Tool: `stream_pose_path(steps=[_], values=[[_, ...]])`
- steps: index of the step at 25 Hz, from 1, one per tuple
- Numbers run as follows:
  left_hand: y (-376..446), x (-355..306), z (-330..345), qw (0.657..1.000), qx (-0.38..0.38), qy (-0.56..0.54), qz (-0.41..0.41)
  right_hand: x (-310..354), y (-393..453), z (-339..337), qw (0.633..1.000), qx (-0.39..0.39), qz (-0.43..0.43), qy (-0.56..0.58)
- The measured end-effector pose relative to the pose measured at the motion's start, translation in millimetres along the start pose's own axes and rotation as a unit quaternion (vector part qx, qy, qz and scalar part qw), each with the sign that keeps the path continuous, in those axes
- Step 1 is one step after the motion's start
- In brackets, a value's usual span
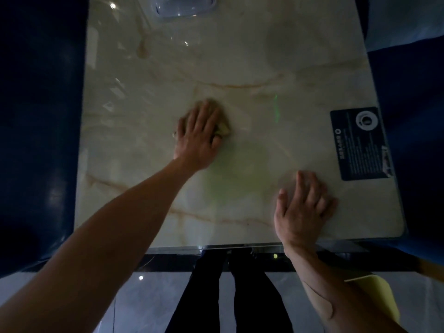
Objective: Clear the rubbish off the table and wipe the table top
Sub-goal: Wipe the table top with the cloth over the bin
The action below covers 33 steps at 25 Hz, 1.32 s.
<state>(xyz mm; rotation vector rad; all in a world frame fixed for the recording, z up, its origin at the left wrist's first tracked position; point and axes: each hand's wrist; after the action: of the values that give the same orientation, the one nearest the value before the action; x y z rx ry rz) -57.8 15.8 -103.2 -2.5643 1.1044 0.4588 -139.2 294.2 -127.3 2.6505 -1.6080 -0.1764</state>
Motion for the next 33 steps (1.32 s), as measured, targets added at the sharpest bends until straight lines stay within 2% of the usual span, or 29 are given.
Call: stream_pose_path(steps=[2, 5, 7, 13, 18, 22, 25, 30, 33], values=[[-19.6, -1.4, 4.2, 0.997, 0.02, 0.028, 0.064, -0.3, -0.3, -1.0, 1.0, 0.002, -0.002, 0.003], [-56.0, 8.9, 6.0, 0.995, 0.034, 0.039, 0.084, 0.2, -1.4, -3.0, 1.0, 0.0, -0.001, -0.005], [-92.7, 12.8, 11.0, 0.998, 0.025, 0.027, 0.044, 0.8, -0.8, -5.4, 1.0, 0.008, 0.001, 0.0], [-208.5, -22.2, 45.3, 0.985, -0.027, -0.027, -0.171, 0.6, -0.5, -8.3, 1.0, 0.012, -0.004, -0.001], [-208.2, -75.0, 66.6, 0.967, -0.025, -0.061, -0.245, 2.0, 0.9, -7.4, 1.0, 0.013, 0.002, 0.007], [-149.6, -91.0, 60.3, 0.973, -0.041, -0.077, -0.215, 2.1, -0.3, -7.3, 1.0, 0.007, 0.005, 0.012], [-67.5, -86.2, 46.7, 0.978, -0.042, -0.087, -0.188, 1.6, -0.7, -9.1, 1.0, 0.01, 0.007, 0.022], [61.8, -68.9, 15.8, 0.998, 0.026, -0.036, -0.044, -0.7, 0.4, -8.2, 0.999, 0.02, 0.009, 0.037], [69.9, -87.9, 16.9, 0.995, 0.071, 0.005, 0.07, -0.3, 0.8, -9.4, 0.998, 0.022, 0.014, 0.06]])
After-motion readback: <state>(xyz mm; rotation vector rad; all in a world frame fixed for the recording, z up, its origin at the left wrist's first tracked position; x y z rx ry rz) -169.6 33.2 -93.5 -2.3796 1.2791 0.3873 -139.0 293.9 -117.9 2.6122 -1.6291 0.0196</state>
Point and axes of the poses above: each hand's wrist, its own y-axis towards the middle knuckle, its own z-axis out of the palm, x = y × z, and after that the axes turned 14 degrees about -y, right-handed
